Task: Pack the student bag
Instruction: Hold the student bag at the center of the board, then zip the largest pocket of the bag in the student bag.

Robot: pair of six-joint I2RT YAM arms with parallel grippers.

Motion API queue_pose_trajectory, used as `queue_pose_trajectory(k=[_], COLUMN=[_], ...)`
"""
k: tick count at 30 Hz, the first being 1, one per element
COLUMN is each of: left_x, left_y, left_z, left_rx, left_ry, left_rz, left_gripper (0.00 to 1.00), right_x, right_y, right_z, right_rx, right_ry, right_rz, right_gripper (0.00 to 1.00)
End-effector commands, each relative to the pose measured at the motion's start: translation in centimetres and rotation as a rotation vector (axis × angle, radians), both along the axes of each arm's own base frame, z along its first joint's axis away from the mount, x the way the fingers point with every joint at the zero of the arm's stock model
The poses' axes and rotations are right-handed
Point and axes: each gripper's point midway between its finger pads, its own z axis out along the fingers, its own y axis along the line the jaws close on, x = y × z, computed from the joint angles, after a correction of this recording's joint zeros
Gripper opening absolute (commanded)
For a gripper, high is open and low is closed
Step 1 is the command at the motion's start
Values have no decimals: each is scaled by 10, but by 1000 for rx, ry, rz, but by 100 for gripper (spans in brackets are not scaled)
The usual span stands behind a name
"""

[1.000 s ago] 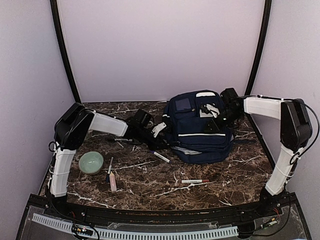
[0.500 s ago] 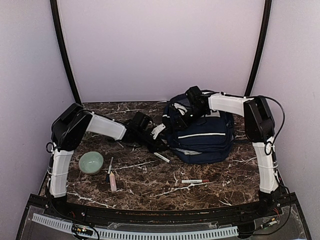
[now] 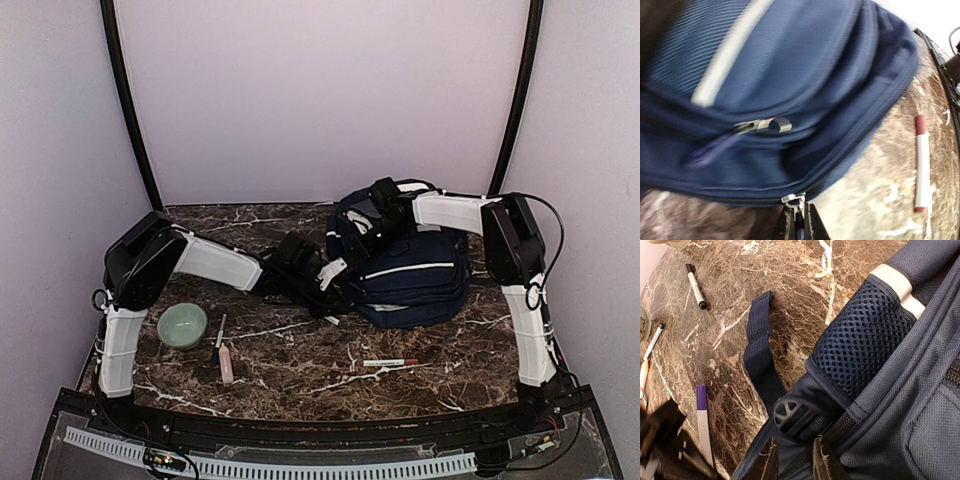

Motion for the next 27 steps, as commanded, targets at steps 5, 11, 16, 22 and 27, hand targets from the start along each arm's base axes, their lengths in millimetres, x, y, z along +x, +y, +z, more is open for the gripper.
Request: queue_pose_trajectory(k=[5, 11, 16, 22, 27], left_x=[-62, -79, -95, -111, -126], left_y=[-41, -61, -81, -89, -115], left_z=[49, 72, 98, 138, 120], left_rx=[-93, -122, -166, -230, -255], left_ry=[-27, -66, -103, -168, -110], left_rz=[-175, -232, -287, -324, -375], left_gripper=[0, 0, 0, 0, 0], right_x=[-19, -20, -20, -18, -19], right_y=[-34, -33, -27, -24, -16], right_z=[-67, -64, -53, -45, -42], right_rx=[-157, -147, -108, -91, -54], right_ry=[159, 162, 169, 160, 182], right_rz=[-61, -57, -42, -38, -18], right_gripper=[25, 24, 24, 24, 24])
